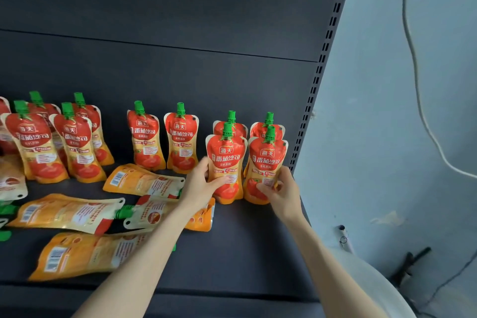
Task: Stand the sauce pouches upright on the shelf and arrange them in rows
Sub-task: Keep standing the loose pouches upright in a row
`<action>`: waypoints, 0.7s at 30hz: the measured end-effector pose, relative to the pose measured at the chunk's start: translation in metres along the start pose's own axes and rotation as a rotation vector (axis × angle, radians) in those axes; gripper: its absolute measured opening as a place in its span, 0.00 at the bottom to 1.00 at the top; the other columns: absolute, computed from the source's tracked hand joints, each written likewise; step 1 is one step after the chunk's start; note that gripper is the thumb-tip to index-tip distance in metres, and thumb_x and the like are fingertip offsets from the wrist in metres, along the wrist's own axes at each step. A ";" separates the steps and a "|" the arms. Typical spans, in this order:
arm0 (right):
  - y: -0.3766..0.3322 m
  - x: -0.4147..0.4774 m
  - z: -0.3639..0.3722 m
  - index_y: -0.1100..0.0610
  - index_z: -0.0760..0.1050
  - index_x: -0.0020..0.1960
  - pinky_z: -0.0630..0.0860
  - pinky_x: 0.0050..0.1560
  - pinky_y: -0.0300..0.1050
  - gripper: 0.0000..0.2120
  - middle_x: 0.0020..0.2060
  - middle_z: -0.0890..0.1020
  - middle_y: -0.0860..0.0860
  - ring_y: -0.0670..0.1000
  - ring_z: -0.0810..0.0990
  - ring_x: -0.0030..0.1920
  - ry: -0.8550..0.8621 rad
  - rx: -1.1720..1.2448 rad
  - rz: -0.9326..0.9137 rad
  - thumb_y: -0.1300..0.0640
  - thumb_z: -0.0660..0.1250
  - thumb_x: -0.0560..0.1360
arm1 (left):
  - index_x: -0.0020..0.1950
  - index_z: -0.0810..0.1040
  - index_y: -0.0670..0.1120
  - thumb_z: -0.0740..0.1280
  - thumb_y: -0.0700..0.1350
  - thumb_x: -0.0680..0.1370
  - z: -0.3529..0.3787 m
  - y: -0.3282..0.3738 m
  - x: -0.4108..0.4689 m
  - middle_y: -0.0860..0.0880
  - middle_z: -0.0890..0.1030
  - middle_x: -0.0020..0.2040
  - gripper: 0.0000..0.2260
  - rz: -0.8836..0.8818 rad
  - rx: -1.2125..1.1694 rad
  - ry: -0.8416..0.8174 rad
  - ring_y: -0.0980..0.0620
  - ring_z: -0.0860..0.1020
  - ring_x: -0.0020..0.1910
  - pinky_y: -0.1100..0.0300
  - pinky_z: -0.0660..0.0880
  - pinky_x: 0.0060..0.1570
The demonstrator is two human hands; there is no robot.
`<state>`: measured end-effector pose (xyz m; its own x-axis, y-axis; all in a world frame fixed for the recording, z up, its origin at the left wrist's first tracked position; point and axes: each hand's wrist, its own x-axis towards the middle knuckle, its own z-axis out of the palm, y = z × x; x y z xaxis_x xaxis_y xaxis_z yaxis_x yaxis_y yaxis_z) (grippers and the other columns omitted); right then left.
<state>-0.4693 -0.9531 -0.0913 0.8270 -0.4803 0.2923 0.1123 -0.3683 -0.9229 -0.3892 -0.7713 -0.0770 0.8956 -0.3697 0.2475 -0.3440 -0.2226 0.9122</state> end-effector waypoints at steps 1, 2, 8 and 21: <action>-0.001 -0.001 0.001 0.55 0.70 0.54 0.75 0.47 0.37 0.17 0.48 0.79 0.46 0.46 0.79 0.49 0.002 -0.008 0.006 0.63 0.73 0.70 | 0.57 0.71 0.50 0.73 0.44 0.71 0.000 0.001 0.000 0.52 0.79 0.55 0.17 -0.001 0.018 -0.001 0.52 0.78 0.56 0.53 0.77 0.55; -0.002 -0.001 0.001 0.55 0.70 0.55 0.76 0.48 0.39 0.17 0.49 0.79 0.47 0.47 0.78 0.49 -0.001 -0.015 0.013 0.62 0.73 0.70 | 0.57 0.71 0.49 0.73 0.44 0.71 0.000 0.000 0.000 0.51 0.79 0.55 0.18 -0.003 0.037 -0.001 0.52 0.78 0.56 0.52 0.77 0.55; -0.008 -0.009 -0.001 0.58 0.67 0.64 0.76 0.55 0.48 0.26 0.55 0.77 0.49 0.48 0.76 0.53 0.005 -0.122 0.109 0.57 0.74 0.70 | 0.61 0.69 0.44 0.70 0.47 0.74 0.000 0.006 -0.015 0.48 0.78 0.60 0.20 0.009 0.206 0.084 0.49 0.76 0.59 0.58 0.74 0.52; -0.046 -0.082 0.024 0.53 0.78 0.48 0.73 0.43 0.31 0.03 0.43 0.82 0.45 0.39 0.78 0.45 -0.035 -0.105 -0.027 0.57 0.68 0.75 | 0.51 0.79 0.45 0.68 0.42 0.75 -0.069 0.003 -0.101 0.52 0.82 0.49 0.06 0.105 0.401 0.306 0.54 0.78 0.49 0.61 0.72 0.47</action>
<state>-0.5293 -0.8772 -0.0787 0.8434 -0.4416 0.3061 0.0778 -0.4633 -0.8828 -0.4611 -0.6724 -0.0771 0.8714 -0.1414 0.4697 -0.4639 -0.5487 0.6955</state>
